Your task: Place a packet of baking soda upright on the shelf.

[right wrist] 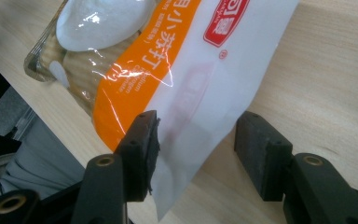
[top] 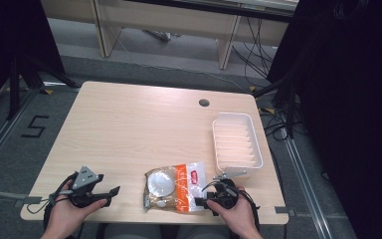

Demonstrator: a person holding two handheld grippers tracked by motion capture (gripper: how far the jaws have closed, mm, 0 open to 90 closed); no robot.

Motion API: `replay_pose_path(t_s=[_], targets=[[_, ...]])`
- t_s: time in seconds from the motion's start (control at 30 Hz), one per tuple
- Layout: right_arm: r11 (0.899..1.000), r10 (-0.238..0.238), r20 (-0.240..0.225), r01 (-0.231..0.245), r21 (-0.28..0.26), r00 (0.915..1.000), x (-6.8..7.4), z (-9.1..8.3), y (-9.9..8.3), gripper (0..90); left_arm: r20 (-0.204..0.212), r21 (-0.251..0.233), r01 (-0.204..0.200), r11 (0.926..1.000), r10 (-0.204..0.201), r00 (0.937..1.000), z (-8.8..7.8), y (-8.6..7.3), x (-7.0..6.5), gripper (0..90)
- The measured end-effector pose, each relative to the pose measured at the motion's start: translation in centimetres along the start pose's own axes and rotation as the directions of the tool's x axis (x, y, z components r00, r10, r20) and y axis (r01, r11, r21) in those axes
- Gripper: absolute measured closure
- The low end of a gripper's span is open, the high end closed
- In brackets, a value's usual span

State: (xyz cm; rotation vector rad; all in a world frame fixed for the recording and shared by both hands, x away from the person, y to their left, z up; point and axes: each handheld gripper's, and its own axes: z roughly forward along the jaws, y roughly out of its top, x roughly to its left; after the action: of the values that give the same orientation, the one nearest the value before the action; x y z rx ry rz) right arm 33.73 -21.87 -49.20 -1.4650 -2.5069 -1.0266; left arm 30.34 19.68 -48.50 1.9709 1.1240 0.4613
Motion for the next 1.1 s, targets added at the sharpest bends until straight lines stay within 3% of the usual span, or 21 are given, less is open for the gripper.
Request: replay_pose_path(t_s=[0.1,0.17,0.53,0.77,0.8,0.97,1.1], targets=[[1.000,-0.003,-0.009,0.002,-0.011,1.0000,0.1,0.5,0.2,50.1,0.000,-0.005,0.006,1.0000,-0.006,1.0000,0.0,0.0,0.0,27.6],[1.000,-0.018,-0.027,0.018,0.009,0.9995,0.2,0.8,0.5,50.0,0.001,-0.007,0.007,1.0000,-0.007,1.0000,0.1,0.0,0.0,27.7],[1.000,-0.020,-0.015,0.020,0.011,0.9997,0.2,1.3,1.3,51.9,0.003,-0.007,0.000,1.0000,0.000,1.0000,0.0,0.0,-0.1,27.9],[0.999,-0.036,-0.023,0.036,0.000,0.9991,0.3,1.0,1.7,55.3,0.005,-0.008,0.004,1.0000,-0.003,1.0000,0.0,0.0,-0.1,28.1],[0.999,-0.033,-0.025,0.032,-0.039,0.9991,0.4,1.0,1.7,56.5,0.005,-0.009,0.006,0.9999,-0.006,1.0000,0.1,0.0,-0.1,28.2],[0.998,-0.061,-0.028,0.061,-0.026,0.9977,0.6,0.5,2.2,58.7,0.007,-0.006,-0.003,1.0000,0.003,1.0000,0.0,0.0,0.0,28.2],[0.997,-0.058,-0.032,0.057,-0.044,0.9978,0.8,1.1,2.3,58.9,0.008,-0.006,0.004,1.0000,-0.003,1.0000,0.0,0.0,-0.1,28.4]])
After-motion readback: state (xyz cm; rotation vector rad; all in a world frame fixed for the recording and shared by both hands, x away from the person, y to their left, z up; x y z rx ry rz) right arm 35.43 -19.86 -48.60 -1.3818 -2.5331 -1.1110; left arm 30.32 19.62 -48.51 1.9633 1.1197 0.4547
